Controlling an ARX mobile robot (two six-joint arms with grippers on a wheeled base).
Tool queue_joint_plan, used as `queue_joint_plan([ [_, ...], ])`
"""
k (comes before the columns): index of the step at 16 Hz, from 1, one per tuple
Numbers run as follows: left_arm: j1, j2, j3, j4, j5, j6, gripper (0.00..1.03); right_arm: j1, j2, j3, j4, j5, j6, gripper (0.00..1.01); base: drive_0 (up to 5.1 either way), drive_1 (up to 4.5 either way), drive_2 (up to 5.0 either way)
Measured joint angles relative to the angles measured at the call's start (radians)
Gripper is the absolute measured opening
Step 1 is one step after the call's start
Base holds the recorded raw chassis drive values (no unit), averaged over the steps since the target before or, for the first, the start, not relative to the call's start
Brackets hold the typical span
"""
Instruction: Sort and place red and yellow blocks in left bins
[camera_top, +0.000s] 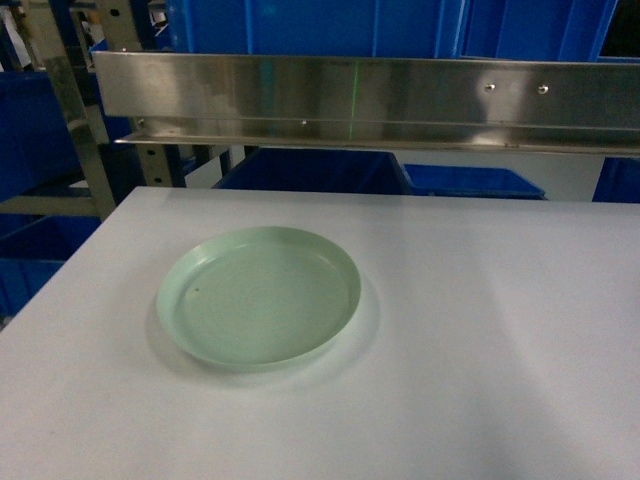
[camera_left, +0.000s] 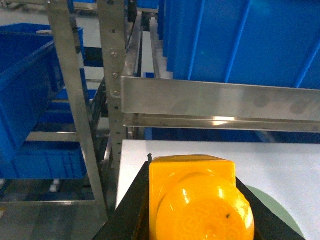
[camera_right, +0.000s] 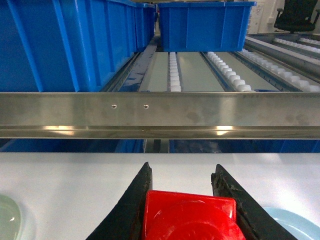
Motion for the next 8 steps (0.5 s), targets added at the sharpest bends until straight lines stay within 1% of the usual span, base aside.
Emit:
queue_joint_plan([
  [8,0.0,0.0,0.0,-0.003,0.0,0.0,0.27,0.0,0.003,0.0,0.001,-0.002,0.0,0.29,-5.0,2.45,2.4],
])
